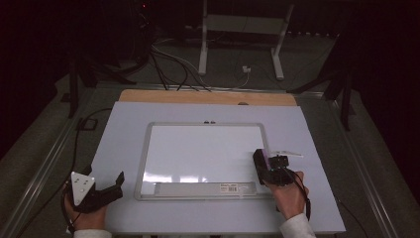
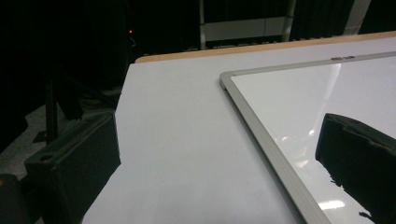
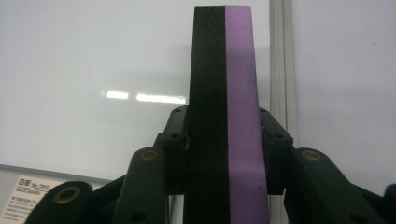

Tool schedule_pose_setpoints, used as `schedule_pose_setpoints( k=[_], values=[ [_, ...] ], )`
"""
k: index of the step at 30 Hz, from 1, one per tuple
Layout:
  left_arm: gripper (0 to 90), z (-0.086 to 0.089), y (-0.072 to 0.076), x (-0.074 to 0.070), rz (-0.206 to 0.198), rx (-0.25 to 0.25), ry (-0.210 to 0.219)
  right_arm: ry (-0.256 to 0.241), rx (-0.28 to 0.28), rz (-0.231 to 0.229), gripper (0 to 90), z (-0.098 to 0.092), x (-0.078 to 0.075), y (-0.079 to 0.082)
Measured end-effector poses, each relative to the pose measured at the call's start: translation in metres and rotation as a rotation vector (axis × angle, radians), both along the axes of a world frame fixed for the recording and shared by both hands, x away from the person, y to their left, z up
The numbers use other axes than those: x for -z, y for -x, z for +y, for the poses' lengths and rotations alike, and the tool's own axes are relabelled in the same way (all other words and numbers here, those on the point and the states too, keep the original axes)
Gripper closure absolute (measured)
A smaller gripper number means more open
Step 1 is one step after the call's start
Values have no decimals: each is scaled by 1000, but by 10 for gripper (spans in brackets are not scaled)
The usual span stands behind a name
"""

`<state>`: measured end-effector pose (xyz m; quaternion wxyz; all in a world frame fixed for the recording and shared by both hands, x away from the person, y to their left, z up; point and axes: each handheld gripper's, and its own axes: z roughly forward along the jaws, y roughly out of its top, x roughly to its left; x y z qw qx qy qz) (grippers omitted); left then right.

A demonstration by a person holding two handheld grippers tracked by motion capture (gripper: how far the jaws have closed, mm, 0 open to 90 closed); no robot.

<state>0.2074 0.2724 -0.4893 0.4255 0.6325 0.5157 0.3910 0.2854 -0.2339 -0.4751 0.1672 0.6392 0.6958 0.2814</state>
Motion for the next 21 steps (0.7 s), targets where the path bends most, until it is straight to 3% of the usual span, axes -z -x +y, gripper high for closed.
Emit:
schedule_pose_setpoints(
  k=[6, 9, 21],
  values=[
    [6, 0, 0, 0, 1, 1, -2, 13, 14, 20, 632, -2, 9, 4],
    [6, 0, 0, 0, 3, 0, -3, 8, 21, -6, 633, -3, 13, 8],
    [6, 0, 0, 0, 4, 1, -3, 46, 42, 2, 635, -3, 12, 18]
  ],
)
